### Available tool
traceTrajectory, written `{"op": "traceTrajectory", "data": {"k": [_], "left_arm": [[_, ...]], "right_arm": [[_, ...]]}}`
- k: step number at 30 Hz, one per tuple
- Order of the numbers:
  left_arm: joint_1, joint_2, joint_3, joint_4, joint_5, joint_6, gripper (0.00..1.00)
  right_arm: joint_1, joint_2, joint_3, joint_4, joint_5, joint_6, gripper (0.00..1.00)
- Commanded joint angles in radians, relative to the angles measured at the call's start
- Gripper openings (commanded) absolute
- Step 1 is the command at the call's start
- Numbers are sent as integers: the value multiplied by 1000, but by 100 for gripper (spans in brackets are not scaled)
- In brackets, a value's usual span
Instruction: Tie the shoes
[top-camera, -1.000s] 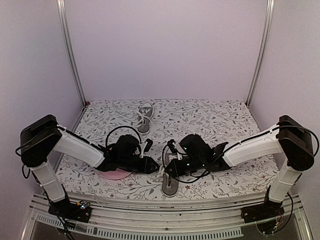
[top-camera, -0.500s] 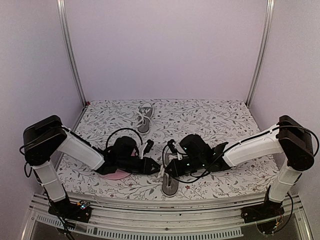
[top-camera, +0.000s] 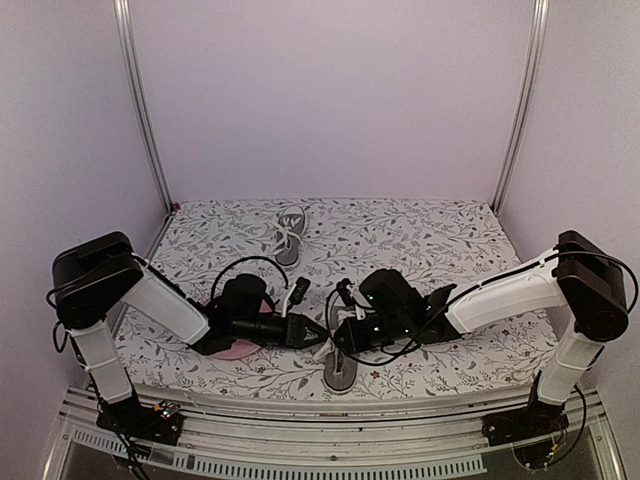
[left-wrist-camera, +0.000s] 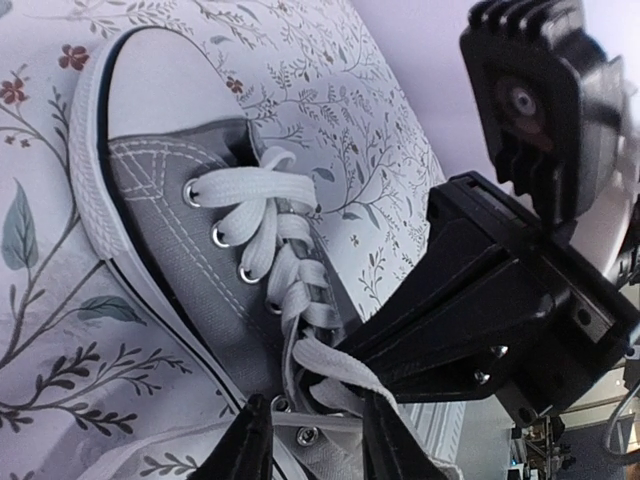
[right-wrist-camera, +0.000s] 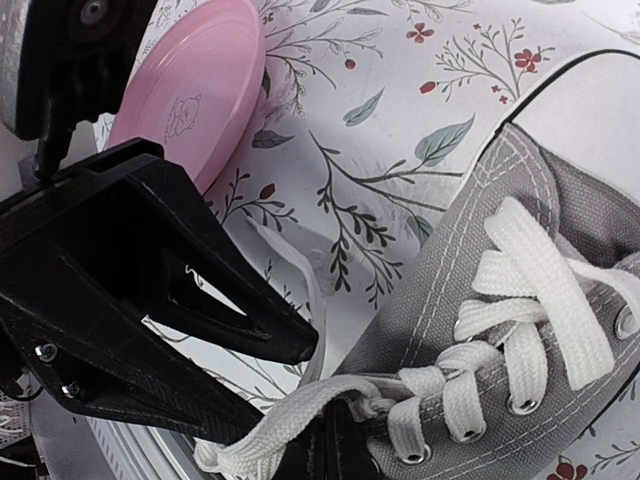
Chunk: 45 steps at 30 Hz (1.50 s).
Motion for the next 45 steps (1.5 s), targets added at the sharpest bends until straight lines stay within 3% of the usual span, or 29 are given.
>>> {"op": "traceTrajectory", "data": {"k": [1,16,30,41,45], "left_arm": [[12,28,-7,74,34,-21,31],[12,87,2,163,78,-59,30],[12,104,27,173,101,-58,0],[13,64,4,173,68,-84,0],[14,44,-10,157,43,-88,0]], "right_arm": [[-2,9,-3,-49,41,6,2],[-1,7,-1,-33,25,-11,2],[-1,-6,-7,-24,25,-22,2],[-1,-72,-26,-33,70,-46,3],[-2,-105,-38,-38,86,-62,10]]}}
